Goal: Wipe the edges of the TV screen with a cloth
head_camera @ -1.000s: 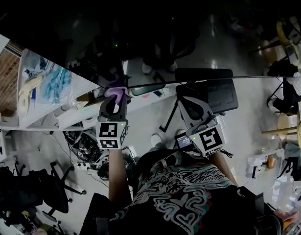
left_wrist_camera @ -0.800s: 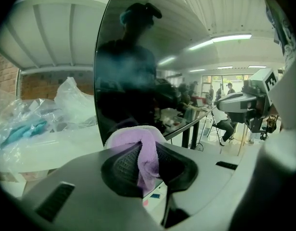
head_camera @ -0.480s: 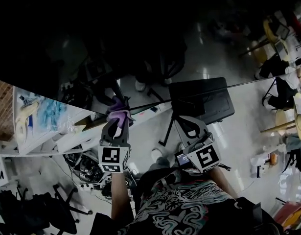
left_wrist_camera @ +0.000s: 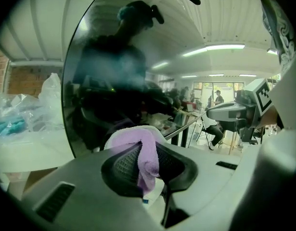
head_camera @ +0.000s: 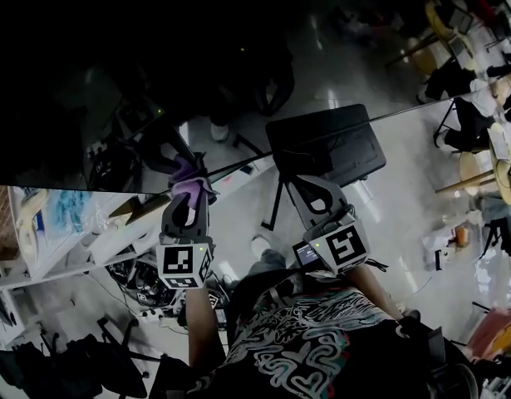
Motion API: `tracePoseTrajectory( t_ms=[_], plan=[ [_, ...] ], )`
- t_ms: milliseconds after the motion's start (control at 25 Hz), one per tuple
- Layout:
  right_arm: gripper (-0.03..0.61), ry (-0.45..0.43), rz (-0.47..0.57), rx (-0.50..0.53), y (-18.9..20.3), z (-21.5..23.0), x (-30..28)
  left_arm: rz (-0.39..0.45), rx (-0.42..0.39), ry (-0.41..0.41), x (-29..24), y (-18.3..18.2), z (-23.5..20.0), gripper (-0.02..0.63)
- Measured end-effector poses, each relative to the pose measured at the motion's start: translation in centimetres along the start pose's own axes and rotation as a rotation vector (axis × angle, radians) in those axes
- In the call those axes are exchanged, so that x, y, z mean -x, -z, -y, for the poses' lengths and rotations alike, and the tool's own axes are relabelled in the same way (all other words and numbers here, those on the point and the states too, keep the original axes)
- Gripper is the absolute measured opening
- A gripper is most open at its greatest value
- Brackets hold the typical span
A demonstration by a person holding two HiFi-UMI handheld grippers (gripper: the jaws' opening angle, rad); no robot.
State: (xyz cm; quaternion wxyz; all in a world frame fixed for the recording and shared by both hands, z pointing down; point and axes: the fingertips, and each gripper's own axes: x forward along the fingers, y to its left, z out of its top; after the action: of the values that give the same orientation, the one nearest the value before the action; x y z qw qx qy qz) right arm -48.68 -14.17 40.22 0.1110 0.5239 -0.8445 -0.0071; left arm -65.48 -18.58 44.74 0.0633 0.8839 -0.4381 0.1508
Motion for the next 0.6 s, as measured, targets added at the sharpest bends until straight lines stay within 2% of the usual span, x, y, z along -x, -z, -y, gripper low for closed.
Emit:
tracePoseTrajectory(
  t_ms=[120,360,600],
  plan=[
    [0.034,0.024,-0.040,-0.043,0.8,1.1,0.5,0.011,0.005,0.019,-0.8,-0.4,1.1,0.069],
    [0.034,0.048,-0.005,-0.017,0.9,3.1,1.2,0.007,0.011,0.044,-2.3,-0.7,2.7,0.071],
    [0.034,0.081,-0.003,-0.049,1.3,5.4,3.0,0.000,-0.024,0.060,-3.4,-1.7,5.1,0.069]
  ],
)
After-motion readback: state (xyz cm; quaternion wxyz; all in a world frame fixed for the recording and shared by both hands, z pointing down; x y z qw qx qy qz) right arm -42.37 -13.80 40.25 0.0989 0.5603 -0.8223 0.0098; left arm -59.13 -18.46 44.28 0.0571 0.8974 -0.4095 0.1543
